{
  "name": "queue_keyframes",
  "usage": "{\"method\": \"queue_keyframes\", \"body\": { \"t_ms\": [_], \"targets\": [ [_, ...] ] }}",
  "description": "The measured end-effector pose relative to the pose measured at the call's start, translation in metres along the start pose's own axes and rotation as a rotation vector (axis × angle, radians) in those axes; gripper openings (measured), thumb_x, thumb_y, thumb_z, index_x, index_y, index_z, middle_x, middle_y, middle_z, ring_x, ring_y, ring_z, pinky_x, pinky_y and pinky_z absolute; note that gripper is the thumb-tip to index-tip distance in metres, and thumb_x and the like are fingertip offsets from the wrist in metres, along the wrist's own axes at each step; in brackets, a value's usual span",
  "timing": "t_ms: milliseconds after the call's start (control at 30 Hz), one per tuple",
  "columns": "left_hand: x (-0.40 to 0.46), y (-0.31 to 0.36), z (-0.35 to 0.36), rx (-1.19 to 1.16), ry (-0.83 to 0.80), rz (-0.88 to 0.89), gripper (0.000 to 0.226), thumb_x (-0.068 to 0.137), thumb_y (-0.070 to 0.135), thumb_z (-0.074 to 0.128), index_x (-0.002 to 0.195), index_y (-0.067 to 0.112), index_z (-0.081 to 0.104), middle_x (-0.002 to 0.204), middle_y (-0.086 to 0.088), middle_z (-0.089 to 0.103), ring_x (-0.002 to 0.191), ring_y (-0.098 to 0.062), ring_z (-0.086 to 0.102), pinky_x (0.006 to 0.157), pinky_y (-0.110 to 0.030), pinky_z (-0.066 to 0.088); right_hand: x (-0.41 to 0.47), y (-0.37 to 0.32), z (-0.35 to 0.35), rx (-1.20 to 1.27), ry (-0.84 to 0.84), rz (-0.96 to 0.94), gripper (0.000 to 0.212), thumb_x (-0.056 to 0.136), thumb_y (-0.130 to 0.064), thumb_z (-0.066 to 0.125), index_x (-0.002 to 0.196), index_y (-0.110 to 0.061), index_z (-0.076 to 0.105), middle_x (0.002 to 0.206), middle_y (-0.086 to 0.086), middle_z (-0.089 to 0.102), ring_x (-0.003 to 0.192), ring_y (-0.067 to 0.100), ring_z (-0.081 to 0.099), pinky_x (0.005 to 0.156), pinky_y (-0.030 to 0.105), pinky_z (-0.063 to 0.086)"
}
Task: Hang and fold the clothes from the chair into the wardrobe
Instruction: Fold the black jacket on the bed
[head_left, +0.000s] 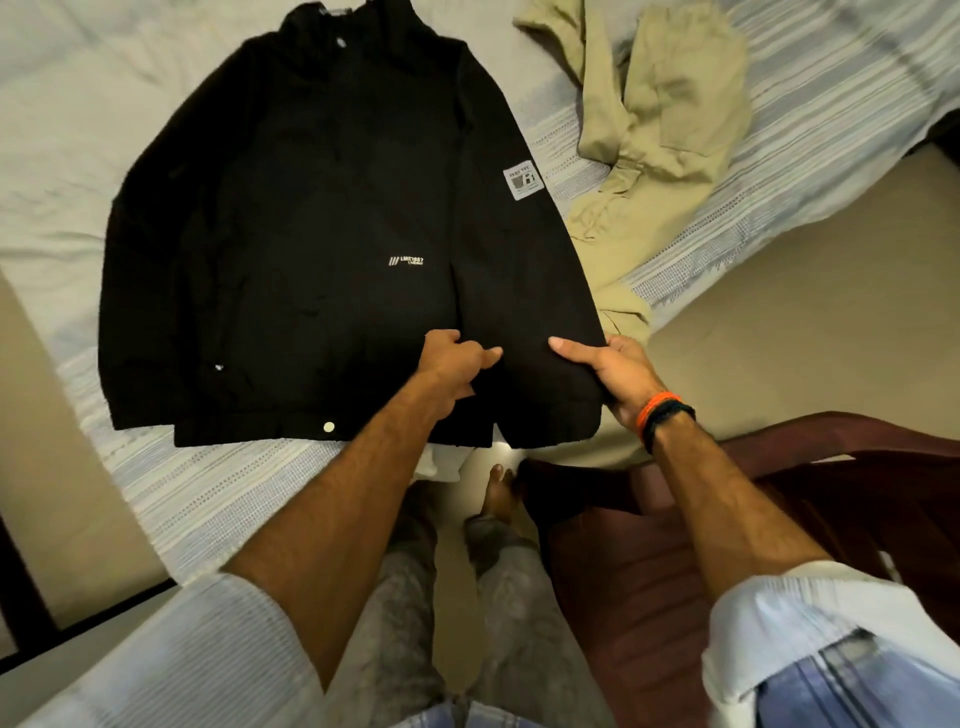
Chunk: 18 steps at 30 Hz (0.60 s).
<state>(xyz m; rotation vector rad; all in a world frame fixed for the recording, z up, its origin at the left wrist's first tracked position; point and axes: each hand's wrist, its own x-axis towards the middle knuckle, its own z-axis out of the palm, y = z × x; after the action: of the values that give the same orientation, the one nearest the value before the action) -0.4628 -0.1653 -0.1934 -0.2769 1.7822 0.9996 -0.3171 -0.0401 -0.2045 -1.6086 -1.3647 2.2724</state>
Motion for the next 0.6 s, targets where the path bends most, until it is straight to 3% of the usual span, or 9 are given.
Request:
{"method": "queue_keyframes", "body": {
  "t_ms": [100,200,333,467,533,600],
  "targets": [
    [-0.009,0.002,-0.007,0.136,-0.013,0.054,0.079,0.083,0.012,0.077,0.148,0.014,0.032,0.141,-0.008,0.046,0.124,-0.025,0.050,0.090,-0.036,0.049,-0.006,-0.012,0.017,0.003,-0.003,-0.099,0.035,0.078,-0.006,0.078,0.112,-0.003,0.067,0.108,0.012,0.074,0.103,0.027,0.070,0.089,0.037,0.057],
    [-0.012,0.007,-0.018,0.280,0.016,0.152,0.061,0.085,0.020,0.076,0.140,0.015,0.050,0.135,-0.007,0.056,0.121,-0.022,0.055,0.103,-0.035,0.047,-0.007,-0.020,0.039,0.016,0.007,-0.187,0.028,0.078,0.001,0.073,0.104,-0.008,0.068,0.105,0.011,0.073,0.098,0.025,0.069,0.089,0.038,0.056],
    [-0.008,0.012,-0.043,0.224,0.038,0.257,0.029,0.092,0.023,0.067,0.119,0.014,0.068,0.118,-0.004,0.067,0.106,-0.015,0.060,0.100,-0.035,0.050,-0.011,-0.024,0.069,-0.038,-0.017,-0.265,0.046,0.066,-0.008,0.076,0.111,-0.006,0.066,0.109,0.012,0.073,0.101,0.027,0.068,0.090,0.039,0.056],
    [0.005,0.015,-0.081,0.347,0.033,0.358,0.032,0.084,0.029,0.076,0.113,0.017,0.073,0.113,-0.002,0.071,0.110,-0.015,0.062,0.103,-0.030,0.047,-0.008,-0.026,0.099,-0.203,-0.005,-0.349,0.051,0.075,0.003,0.073,0.121,-0.015,0.060,0.113,0.008,0.069,0.102,0.020,0.066,0.092,0.036,0.055],
    [0.010,0.018,-0.106,0.356,-0.027,0.413,0.029,0.089,0.028,0.071,0.115,0.017,0.072,0.114,-0.002,0.071,0.111,-0.016,0.063,0.100,-0.028,0.049,-0.006,-0.024,0.123,-0.331,0.047,-0.388,0.052,0.075,0.004,0.073,0.118,-0.022,0.059,0.110,0.007,0.069,0.104,0.020,0.066,0.093,0.039,0.055],
    [0.008,0.022,-0.125,0.171,-0.186,0.357,0.035,0.098,0.037,0.057,0.122,0.014,0.067,0.121,-0.002,0.069,0.113,-0.018,0.064,0.096,-0.031,0.051,-0.005,-0.021,0.150,-0.409,0.118,-0.438,0.047,0.072,-0.002,0.072,0.109,-0.028,0.061,0.101,-0.002,0.070,0.100,0.017,0.067,0.094,0.040,0.054]
  ]
}}
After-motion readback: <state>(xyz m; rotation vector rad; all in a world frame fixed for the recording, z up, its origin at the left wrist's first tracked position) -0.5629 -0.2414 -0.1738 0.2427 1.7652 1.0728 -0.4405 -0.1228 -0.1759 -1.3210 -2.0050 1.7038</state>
